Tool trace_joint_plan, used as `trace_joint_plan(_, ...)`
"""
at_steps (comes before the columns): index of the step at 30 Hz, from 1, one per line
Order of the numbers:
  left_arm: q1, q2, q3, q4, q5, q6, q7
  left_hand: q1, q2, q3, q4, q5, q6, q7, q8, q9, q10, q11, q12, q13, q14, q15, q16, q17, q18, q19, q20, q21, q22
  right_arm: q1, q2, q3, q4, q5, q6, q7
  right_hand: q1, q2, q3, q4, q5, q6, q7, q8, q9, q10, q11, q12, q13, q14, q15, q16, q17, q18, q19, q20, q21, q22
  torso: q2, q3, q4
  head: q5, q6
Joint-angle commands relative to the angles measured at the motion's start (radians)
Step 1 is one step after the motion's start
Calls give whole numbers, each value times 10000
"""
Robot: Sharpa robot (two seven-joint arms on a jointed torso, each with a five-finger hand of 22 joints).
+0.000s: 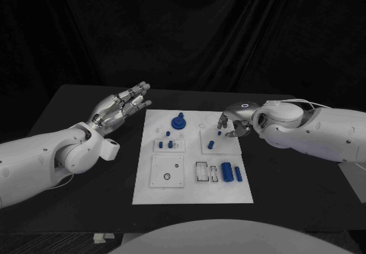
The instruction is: Assemble the parts on the task board
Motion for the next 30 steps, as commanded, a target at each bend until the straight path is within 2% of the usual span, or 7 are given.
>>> trace_joint_plan(1, -28, 11, 10, 5, 116, 192, 582, 154, 4, 77, -9, 111, 81, -2, 38, -8, 3, 65, 49, 10, 11, 77, 2, 20, 181, 34, 102, 70, 8, -87, 83, 9, -127, -104, -584, 244, 12, 72, 100, -12, 35, -125, 20, -45, -34, 103, -6, 19, -62, 64, 14, 37, 5, 58, 61, 28, 25, 887, 1, 7, 12, 30, -2)
trace_joint_plan(6, -56, -16, 10, -17, 116, 236, 546, 461, -19, 104, -51, 303, 293, 122, 82, 22, 31, 186, 179, 27, 82, 142, 33, 48, 185, 140, 190, 114, 99, -151, 199, 9, -230, -104, -681, 333, 53, 94, 187, -34, 43, -146, 39, -40, -59, 145, 0, -9, -131, 59, 21, 28, -8, 58, 65, 33, 17, 902, 2, 12, 7, 18, 78)
trace_joint_plan(9, -78, -48, 10, -22, 116, 244, 539, 509, -38, 98, -53, 322, 315, 134, 87, 25, 39, 208, 208, 31, 101, 157, 41, 55, 187, 173, 205, 130, 136, -195, 278, 9, -303, -103, -771, 396, 54, 98, 226, -34, 59, -136, 71, -29, -68, 155, 8, -33, -172, 26, 29, -25, -83, 79, 12, 39, -133, 878, -6, 14, -9, 28, 79)
trace_joint_plan(16, -108, -50, 10, -40, 116, 268, 542, 687, -44, 106, -55, 441, 556, 242, 138, 62, 79, 284, 331, 46, 232, 209, 106, 102, 188, 321, 240, 196, 288, -283, 433, 9, -479, -46, -820, 499, 14, 108, 339, -16, 131, 17, 185, 40, -76, 188, 31, -107, -308, 11, 52, -24, -75, 84, -22, 57, -202, 897, -12, 7, 15, 21, 89)
trace_joint_plan(18, -114, -44, 10, -44, 116, 276, 541, 744, -44, 110, -56, 477, 636, 274, 158, 74, 92, 311, 368, 50, 269, 221, 126, 113, 188, 376, 249, 221, 338, -317, 468, 10, -519, -27, -822, 518, 2, 116, 369, -11, 147, 65, 223, 58, -76, 205, 36, -120, -340, 7, 59, -26, -78, 87, -31, 61, -225, 901, -16, 4, 9, 37, 71)
trace_joint_plan(23, -126, -23, 10, -82, 116, 294, 547, 830, -45, 118, -64, 529, 729, 311, 182, 88, 111, 348, 420, 56, 338, 255, 167, 135, 186, 471, 261, 264, 431, -395, 543, 10, -599, -5, -780, 512, -18, 149, 554, -48, 129, 642, 460, 273, -24, 350, -6, -184, -549, 11, 46, -3, -54, 93, -25, 64, -248, 939, -14, 8, 7, 76, 25)
trace_joint_plan(30, -166, -7, 10, -100, 116, 280, 630, 1021, -64, 136, -96, 732, 937, 384, 240, 120, 173, 401, 585, 78, 503, 305, 273, 180, 182, 698, 270, 365, 635, -475, 596, 10, -703, 3, -569, 371, -20, 113, 582, -80, 53, 736, 485, 292, -22, 383, -8, -219, -617, -18, 40, -50, -122, 108, -54, 58, -346, 924, -18, 12, 6, 95, -2)
